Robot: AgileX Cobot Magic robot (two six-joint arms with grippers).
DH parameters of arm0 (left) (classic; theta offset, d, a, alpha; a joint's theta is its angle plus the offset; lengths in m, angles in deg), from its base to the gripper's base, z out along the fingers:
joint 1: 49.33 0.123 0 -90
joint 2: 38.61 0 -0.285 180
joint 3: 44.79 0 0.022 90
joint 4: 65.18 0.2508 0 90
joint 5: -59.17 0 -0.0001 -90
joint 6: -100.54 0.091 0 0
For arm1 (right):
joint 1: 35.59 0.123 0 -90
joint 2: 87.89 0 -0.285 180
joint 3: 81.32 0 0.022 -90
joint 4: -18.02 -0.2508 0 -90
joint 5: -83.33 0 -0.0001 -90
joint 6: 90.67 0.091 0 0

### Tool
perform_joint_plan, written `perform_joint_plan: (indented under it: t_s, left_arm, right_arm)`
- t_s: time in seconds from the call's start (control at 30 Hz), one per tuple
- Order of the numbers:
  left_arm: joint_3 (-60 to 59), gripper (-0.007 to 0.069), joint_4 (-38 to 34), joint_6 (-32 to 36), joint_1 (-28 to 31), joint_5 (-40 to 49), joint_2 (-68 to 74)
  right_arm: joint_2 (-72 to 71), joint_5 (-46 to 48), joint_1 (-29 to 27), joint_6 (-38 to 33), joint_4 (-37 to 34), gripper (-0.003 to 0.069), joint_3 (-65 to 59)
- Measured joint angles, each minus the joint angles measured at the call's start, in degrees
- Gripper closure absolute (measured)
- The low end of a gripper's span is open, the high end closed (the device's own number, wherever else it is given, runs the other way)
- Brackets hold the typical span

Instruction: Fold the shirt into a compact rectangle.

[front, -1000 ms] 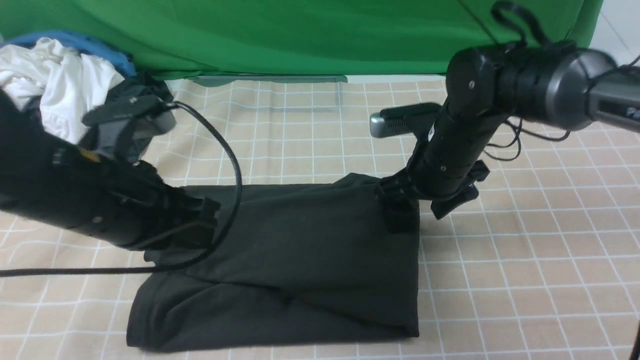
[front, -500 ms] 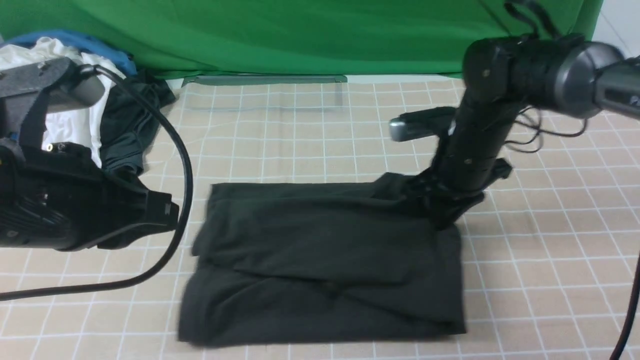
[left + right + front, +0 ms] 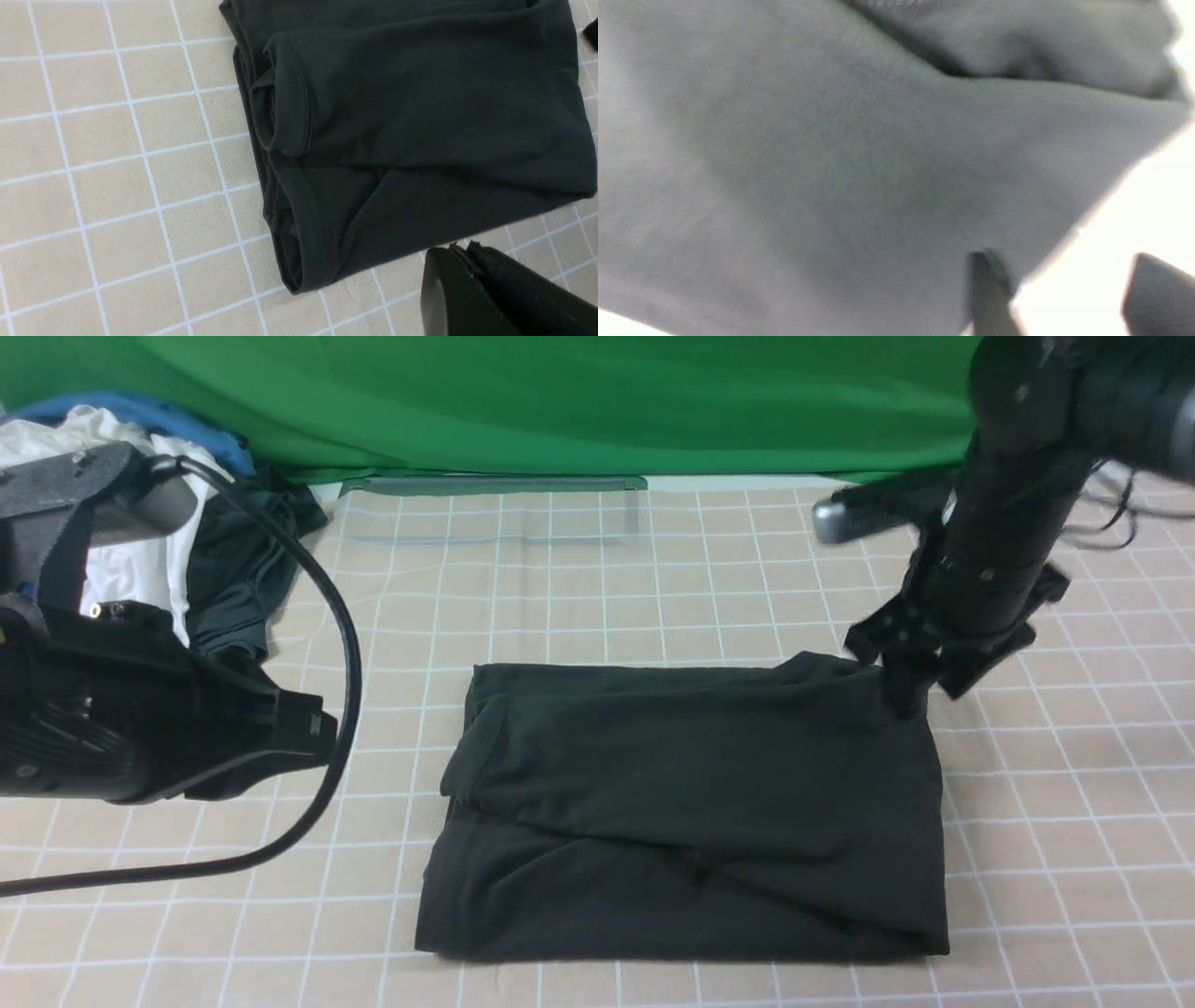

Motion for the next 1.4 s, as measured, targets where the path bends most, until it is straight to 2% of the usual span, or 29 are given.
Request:
perform_joint_plan:
  t_s: [0.03, 0.1, 0.2, 0.23, 0.47, 0.53, 0.6, 0.83, 0.97, 1.13, 1.4]
  left_arm:
    - [0.0, 0.0606, 0.0, 0.1, 0.0, 0.4, 0.0]
    - [0.0, 0.0606, 0.0, 0.1, 0.0, 0.7, 0.0]
    - [0.0, 0.0606, 0.0, 0.1, 0.0, 0.7, 0.0]
    - [0.0, 0.0606, 0.0, 0.2, 0.0, 0.5, 0.0]
    - [0.0, 0.0606, 0.0, 1.6, 0.0, -1.9, -3.2]
    - [-0.1, 0.0606, 0.0, 1.6, 0.0, -2.0, -5.6]
    - [-0.9, 0.0606, -0.1, 1.3, 0.0, -2.5, -8.9]
    - [-9.6, 0.0606, 1.7, -0.5, 0.0, -7.3, -22.8]
    - [-15.8, 0.0606, 6.6, -2.0, 0.0, -12.0, -33.0]
    - [-18.5, 0.0606, 9.0, -2.1, 0.0, -15.4, -39.9]
    - [-18.8, 0.0606, 9.5, -2.1, 0.0, -16.1, -41.4]
  right_arm:
    - [-3.0, 0.0, 0.0, 0.1, 0.2, 0.0494, 0.0]
    - [-10.2, -0.1, 0.0, 0.2, 0.4, 0.0585, 0.0]
    - [-21.3, -3.7, 0.2, 0.2, 0.7, 0.0617, -1.7]
    - [-28.9, -7.5, 0.4, 0.0, 0.8, 0.062, -3.8]
    - [-58.2, -31.5, 0.4, -0.9, 1.0, 0.0621, -23.9]
    - [-66.3, -42.7, 0.4, -1.4, 1.0, 0.0621, -34.1]
    - [-73.7, -50.0, 0.4, -2.8, 1.0, 0.0621, -41.7]
    - [-88.6, -73.8, 0.4, -4.6, 1.0, 0.0605, -62.6]
    - [-91.4, -80.2, 0.4, -4.9, 1.0, 0.0566, -67.9]
    - [-91.7, -80.8, 0.4, -5.2, 1.0, 0.0513, -68.3]
    - [-91.7, -80.9, 0.4, -5.4, 1.1, 0.0479, -68.3]
